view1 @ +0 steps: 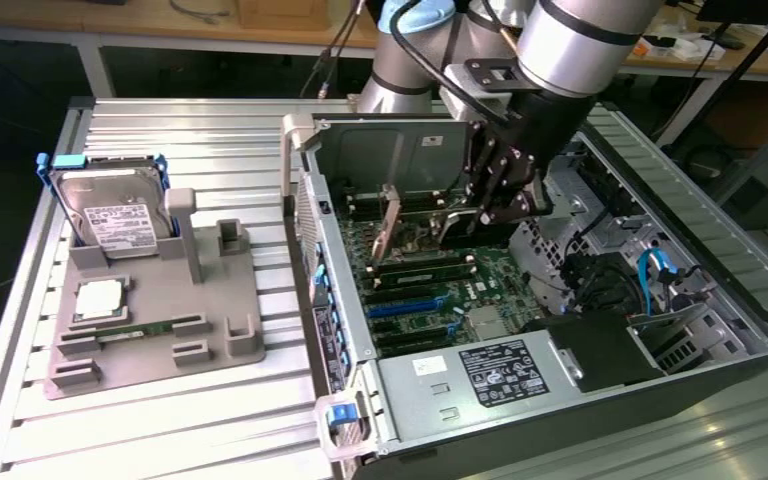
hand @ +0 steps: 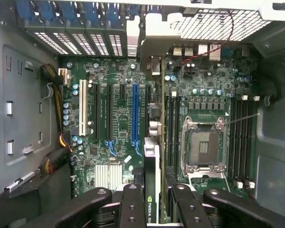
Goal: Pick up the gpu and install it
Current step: 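Insert the gpu into the slot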
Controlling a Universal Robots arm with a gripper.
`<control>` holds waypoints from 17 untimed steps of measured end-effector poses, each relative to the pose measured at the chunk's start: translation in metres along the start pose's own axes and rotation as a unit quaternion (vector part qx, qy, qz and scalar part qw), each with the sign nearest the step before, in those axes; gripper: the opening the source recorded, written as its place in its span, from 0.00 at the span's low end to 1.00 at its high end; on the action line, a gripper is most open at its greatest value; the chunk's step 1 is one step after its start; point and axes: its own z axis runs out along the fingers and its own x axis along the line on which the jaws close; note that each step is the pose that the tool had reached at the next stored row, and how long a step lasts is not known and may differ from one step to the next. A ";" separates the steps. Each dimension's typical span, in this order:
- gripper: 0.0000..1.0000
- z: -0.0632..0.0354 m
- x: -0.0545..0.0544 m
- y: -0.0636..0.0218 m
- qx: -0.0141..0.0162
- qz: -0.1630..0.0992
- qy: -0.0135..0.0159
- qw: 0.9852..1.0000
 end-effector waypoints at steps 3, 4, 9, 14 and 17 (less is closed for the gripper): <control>0.27 0.0050 0.004 0.0000 0.001 0.002 0.000 1.000; 0.27 0.0072 0.006 -0.0001 0.001 0.002 0.000 1.000; 0.27 0.0142 0.012 -0.0001 0.002 0.004 0.000 1.000; 0.27 0.0215 0.016 -0.0002 0.003 0.005 -0.001 1.000; 0.27 0.0258 0.016 -0.0004 0.003 0.005 -0.003 1.000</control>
